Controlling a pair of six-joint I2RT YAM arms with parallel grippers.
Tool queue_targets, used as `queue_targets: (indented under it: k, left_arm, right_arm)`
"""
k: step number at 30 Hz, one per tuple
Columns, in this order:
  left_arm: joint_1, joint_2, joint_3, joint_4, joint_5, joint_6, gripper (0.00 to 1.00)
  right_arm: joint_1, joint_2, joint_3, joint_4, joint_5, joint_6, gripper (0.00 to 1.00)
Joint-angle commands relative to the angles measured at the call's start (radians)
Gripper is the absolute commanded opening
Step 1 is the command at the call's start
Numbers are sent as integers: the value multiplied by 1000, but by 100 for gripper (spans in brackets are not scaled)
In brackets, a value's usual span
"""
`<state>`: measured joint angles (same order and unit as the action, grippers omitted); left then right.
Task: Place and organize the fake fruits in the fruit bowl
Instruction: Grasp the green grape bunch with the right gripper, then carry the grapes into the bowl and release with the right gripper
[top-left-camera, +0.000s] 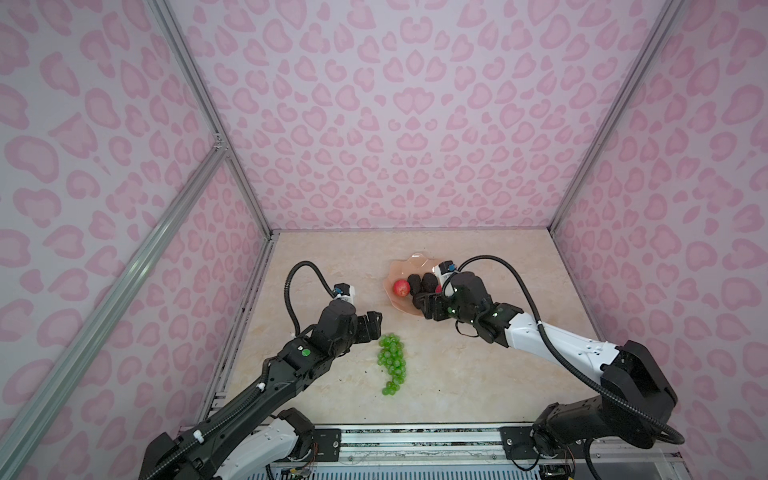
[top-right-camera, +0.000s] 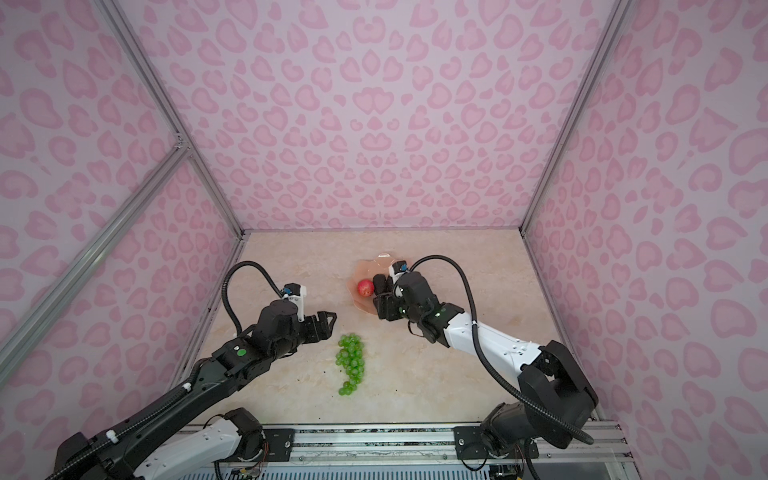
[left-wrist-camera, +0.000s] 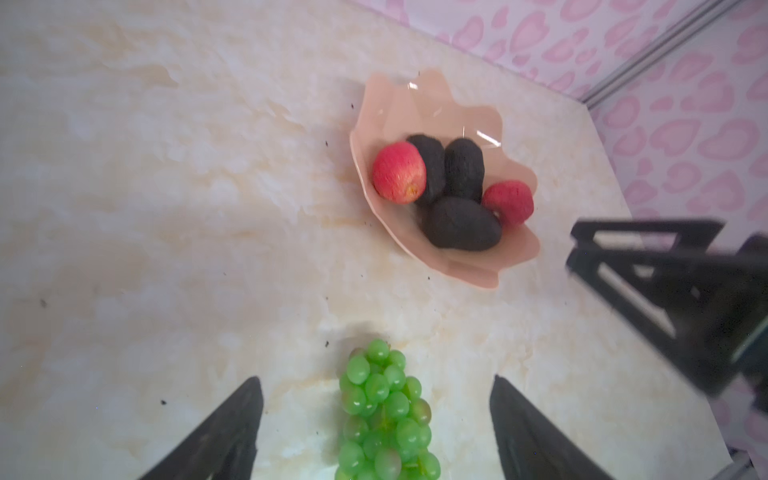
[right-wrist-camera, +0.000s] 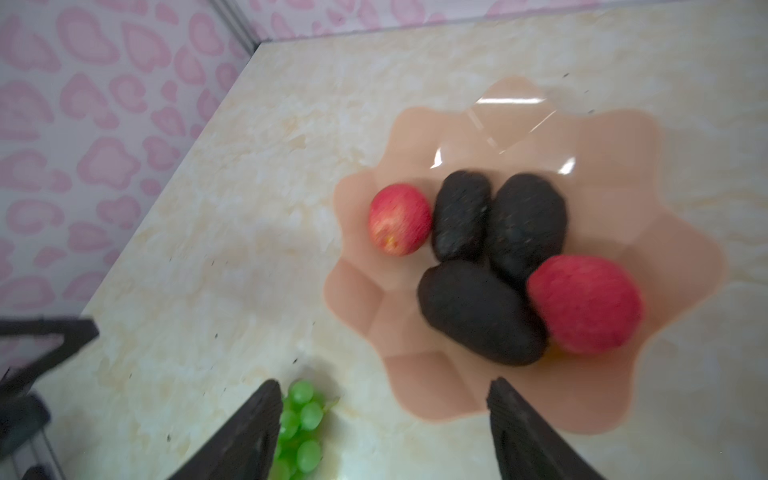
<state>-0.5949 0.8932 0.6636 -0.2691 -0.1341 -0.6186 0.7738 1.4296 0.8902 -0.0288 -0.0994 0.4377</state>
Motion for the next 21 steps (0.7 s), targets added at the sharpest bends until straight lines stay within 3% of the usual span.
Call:
queue_targets:
  k: [1,8,21]
  left_arm:
    - [57,-94,-17,7,-34,59,87]
    - [138,-231,-28,-38,-35,103,88]
    - [149,-284,-36,-69,-57,138,88]
  right_arm:
    - [139,11,-12,-38,87,37,82]
    - [309,170,54,-84,112,105,85]
    - [308,375,166,-145,154,145,84]
